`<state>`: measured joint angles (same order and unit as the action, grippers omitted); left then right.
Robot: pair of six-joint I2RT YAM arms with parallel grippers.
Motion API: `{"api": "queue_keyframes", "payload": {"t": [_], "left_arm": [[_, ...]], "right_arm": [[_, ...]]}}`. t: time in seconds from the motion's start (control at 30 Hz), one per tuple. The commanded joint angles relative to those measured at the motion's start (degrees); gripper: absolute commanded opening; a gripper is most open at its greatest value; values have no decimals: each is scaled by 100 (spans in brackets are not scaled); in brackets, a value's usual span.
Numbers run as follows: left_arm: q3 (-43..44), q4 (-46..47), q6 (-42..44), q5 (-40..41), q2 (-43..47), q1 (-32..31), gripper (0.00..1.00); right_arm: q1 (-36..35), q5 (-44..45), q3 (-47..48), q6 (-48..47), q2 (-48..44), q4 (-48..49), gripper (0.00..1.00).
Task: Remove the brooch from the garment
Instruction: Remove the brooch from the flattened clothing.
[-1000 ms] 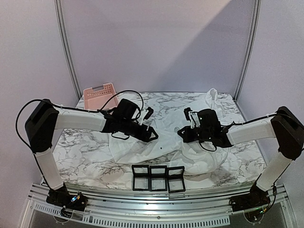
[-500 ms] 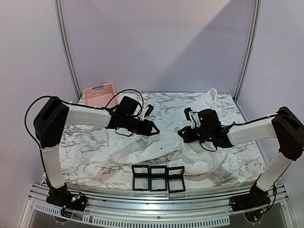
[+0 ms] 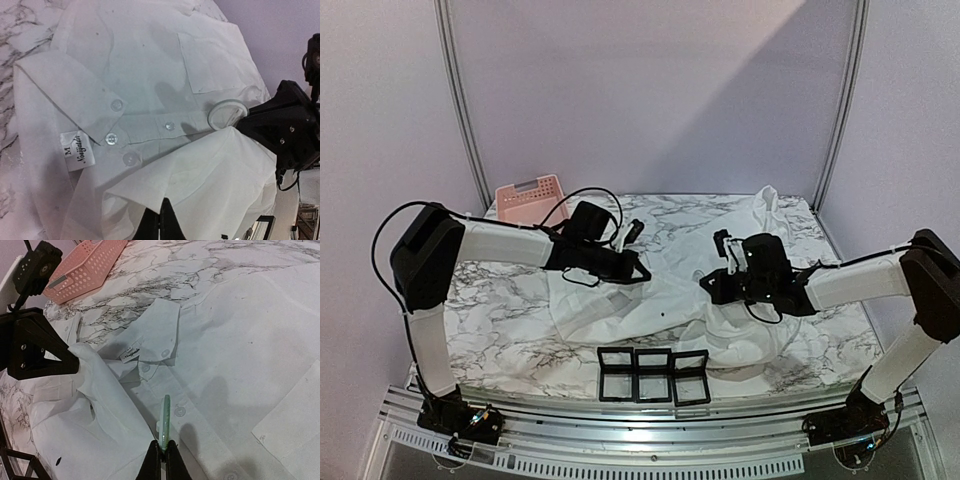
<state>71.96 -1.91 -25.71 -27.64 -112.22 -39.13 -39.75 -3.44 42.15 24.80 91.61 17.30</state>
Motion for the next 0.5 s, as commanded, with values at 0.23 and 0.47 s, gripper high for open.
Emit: {"api": "queue_keyframes", "payload": {"t": [0.23, 0.47], "left_arm": [[33, 93, -52, -65, 396, 546, 0], [11, 95, -68, -116, 465, 652, 0]], "right_arm": [[-53, 674, -210, -89, -214, -148, 0], [-60, 836, -234, -74, -203, -224, 0]]}}
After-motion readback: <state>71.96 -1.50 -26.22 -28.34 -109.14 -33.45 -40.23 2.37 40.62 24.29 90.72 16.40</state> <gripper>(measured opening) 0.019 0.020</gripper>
